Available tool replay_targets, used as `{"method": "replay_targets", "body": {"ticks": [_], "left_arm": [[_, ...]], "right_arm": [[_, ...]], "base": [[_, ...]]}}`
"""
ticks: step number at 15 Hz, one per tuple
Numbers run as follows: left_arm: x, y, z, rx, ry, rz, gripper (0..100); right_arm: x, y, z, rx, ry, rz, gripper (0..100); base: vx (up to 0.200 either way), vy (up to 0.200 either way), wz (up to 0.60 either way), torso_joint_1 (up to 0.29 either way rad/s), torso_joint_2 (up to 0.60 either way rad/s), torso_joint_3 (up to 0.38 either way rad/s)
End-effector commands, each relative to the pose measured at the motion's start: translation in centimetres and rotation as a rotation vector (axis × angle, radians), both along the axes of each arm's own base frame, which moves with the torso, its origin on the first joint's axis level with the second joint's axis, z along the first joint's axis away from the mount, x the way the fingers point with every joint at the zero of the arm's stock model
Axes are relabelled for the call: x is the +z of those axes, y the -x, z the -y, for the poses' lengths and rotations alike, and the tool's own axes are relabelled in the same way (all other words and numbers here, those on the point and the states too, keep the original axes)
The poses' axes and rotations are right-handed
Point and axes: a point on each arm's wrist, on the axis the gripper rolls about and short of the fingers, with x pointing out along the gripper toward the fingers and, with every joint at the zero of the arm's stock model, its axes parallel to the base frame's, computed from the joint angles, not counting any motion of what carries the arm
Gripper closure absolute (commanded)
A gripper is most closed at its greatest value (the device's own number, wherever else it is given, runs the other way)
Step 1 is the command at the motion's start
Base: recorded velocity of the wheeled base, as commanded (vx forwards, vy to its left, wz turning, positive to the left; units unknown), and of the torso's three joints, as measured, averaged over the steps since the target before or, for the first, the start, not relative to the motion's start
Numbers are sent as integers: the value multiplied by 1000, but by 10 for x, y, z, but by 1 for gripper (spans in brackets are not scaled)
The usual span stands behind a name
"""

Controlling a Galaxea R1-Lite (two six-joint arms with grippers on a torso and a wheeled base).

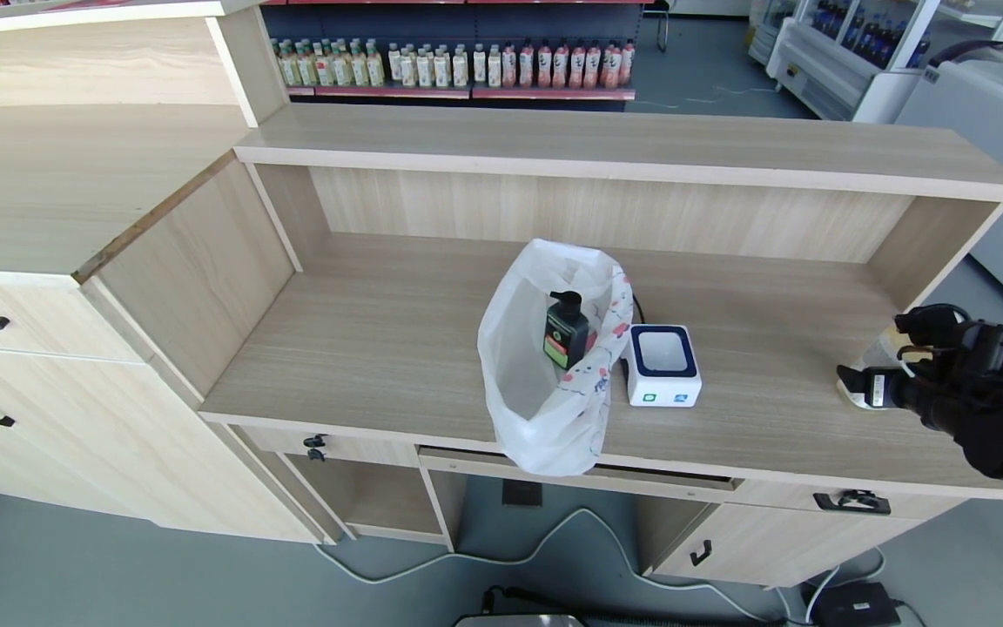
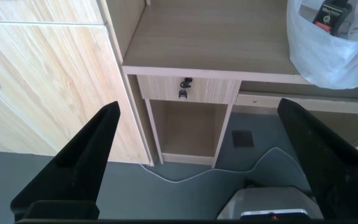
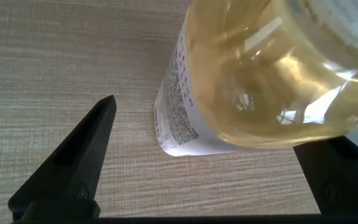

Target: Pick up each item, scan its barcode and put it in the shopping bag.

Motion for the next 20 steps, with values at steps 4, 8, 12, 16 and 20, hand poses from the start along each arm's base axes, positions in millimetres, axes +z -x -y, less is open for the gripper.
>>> {"method": "replay_targets", "body": {"ticks": [4, 8, 12, 16, 20], "left_arm": [[0, 0, 0, 0, 0, 1, 0], [0, 0, 0, 0, 0, 1, 0], [0, 0, 0, 0, 0, 1, 0], [0, 0, 0, 0, 0, 1, 0], [0, 0, 0, 0, 0, 1, 0]], "right_arm": [[-1, -7, 3, -2, 0, 19, 0], [-6, -9, 3, -1, -2, 34, 0], [-11, -11, 6, -10, -16, 32, 0], [-12, -18, 9, -21, -44, 75, 0], [-15, -20, 7, 40, -84, 107, 100]], "base": [[0, 0, 0, 0, 0, 0], [0, 0, 0, 0, 0, 0], [0, 0, 0, 0, 0, 0], [0, 0, 0, 0, 0, 0], [0, 0, 0, 0, 0, 0]]}}
